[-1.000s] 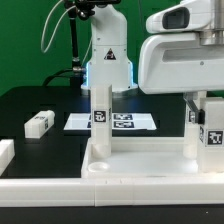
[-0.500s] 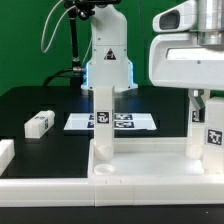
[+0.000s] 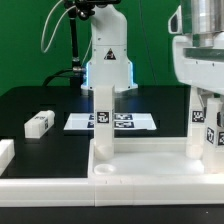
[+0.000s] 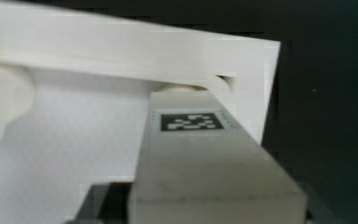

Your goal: Assemble desk

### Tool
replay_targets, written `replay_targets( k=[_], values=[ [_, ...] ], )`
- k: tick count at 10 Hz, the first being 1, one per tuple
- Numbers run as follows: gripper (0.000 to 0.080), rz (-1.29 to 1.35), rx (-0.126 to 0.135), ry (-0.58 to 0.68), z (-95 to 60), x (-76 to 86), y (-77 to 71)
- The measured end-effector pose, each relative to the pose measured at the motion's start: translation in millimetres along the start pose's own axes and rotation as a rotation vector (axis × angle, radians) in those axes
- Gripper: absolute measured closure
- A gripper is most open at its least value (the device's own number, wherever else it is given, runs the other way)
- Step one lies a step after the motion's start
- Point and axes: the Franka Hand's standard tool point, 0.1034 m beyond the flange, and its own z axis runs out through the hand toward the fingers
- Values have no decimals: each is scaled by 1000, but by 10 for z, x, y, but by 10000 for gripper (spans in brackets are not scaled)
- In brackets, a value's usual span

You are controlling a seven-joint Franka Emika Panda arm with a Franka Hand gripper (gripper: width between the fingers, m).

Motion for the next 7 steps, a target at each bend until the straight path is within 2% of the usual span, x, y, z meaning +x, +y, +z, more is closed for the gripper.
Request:
replay_targets(
  k=[4,7],
  values=[
    [509,231,-1,-13,3,-1,3],
    [509,283,-1,-11,6,-6,5]
  ],
)
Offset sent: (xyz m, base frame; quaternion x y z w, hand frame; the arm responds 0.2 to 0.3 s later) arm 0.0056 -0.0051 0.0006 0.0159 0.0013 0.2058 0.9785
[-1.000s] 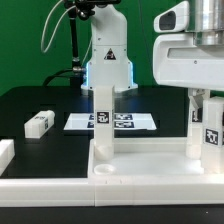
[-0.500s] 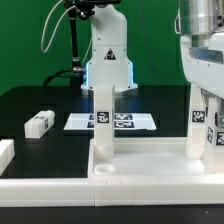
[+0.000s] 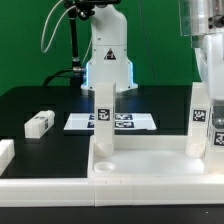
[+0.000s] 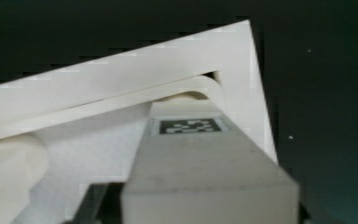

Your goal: Assemble desk

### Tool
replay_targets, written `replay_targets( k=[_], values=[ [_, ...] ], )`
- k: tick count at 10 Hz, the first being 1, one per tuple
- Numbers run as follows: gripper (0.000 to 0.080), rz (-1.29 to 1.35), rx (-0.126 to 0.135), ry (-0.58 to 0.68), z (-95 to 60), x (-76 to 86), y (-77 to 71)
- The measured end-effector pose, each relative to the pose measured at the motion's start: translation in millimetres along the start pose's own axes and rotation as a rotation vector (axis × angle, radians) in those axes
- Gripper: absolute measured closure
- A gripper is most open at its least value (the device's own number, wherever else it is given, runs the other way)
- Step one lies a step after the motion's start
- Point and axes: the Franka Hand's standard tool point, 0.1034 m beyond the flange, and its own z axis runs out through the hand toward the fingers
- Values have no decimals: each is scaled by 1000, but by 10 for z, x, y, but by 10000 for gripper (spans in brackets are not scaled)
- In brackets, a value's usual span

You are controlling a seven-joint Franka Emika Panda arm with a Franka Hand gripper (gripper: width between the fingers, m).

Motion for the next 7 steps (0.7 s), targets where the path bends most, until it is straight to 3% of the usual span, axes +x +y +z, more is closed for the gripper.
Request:
replay_targets(
  k=[2,3,4,7],
  values=[
    [262,-3,1,0,1,-3,0],
    [262,-5,1,0,1,-3,0],
    [170,-45,7,-1,-32,10,-21],
    [151,-166,51,-13,-491,305,-17]
  ],
)
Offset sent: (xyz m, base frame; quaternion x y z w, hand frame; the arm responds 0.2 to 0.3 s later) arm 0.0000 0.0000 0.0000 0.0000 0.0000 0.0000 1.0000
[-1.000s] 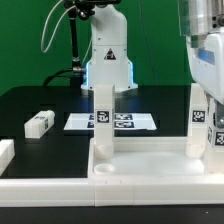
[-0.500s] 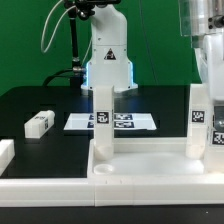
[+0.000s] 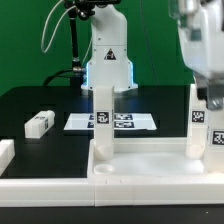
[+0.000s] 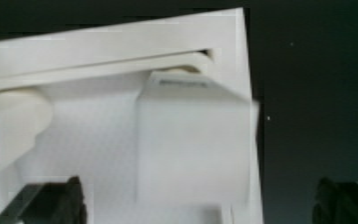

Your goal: Assemble desk

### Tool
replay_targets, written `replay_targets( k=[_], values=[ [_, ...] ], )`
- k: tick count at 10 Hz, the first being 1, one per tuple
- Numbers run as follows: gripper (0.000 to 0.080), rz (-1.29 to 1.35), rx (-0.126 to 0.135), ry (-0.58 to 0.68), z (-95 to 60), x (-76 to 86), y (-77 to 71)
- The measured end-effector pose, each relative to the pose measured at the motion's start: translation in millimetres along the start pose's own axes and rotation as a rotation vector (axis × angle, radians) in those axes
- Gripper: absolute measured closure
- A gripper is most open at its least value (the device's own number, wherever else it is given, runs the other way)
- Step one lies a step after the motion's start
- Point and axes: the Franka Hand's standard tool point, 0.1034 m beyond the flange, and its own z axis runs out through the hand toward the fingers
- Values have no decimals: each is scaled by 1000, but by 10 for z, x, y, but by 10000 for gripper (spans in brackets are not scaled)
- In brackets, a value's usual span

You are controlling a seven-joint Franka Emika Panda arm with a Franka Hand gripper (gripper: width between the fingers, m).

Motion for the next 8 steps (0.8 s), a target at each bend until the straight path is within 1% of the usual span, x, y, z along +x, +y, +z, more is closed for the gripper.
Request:
replay_targets(
  k=[1,2,6,8],
  values=[
    [150,6,11,3,-51,48,-39],
    [150,1,5,4,-5,19,-15],
    [150,-1,3,5,6,15,-10],
    [150,-62,5,6,3,40,-1]
  ],
)
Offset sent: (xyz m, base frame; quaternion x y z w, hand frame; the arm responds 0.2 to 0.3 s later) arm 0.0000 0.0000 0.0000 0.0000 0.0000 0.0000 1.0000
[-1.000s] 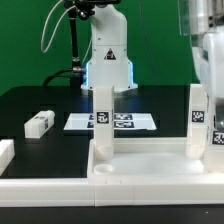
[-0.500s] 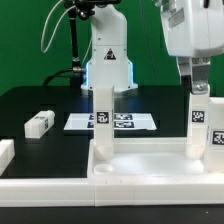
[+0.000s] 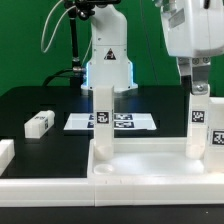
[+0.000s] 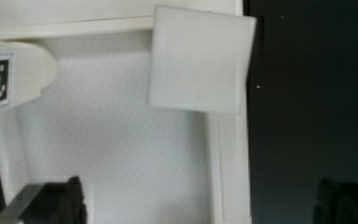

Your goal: Assemble desk

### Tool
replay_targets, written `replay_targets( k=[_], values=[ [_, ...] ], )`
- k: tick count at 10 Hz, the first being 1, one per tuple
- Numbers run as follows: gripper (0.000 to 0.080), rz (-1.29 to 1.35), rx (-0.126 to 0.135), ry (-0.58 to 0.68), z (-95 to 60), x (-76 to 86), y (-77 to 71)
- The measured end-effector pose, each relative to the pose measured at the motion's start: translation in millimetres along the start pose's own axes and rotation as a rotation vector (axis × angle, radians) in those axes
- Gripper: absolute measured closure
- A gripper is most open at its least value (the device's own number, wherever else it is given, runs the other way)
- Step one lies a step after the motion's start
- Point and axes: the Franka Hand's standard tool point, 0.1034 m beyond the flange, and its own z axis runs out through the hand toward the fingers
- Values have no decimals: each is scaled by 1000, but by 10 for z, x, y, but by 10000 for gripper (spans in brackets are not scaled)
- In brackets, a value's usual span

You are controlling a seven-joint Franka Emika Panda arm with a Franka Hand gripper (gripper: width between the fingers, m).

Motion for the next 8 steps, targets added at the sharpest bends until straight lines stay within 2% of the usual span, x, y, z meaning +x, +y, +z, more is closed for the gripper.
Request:
replay_targets(
  k=[1,2,4,5,7,8],
  values=[
    [150,-60,17,0,-34,114,92],
    [150,-162,14,-1,-125,248,214],
    [150,-444,29,-5,-368,606,369],
    [150,-503,40,4,-461,783,355],
    [150,-645,32,4,-403,712,370],
    [150,-697,32,6,-405,730,370]
  ],
)
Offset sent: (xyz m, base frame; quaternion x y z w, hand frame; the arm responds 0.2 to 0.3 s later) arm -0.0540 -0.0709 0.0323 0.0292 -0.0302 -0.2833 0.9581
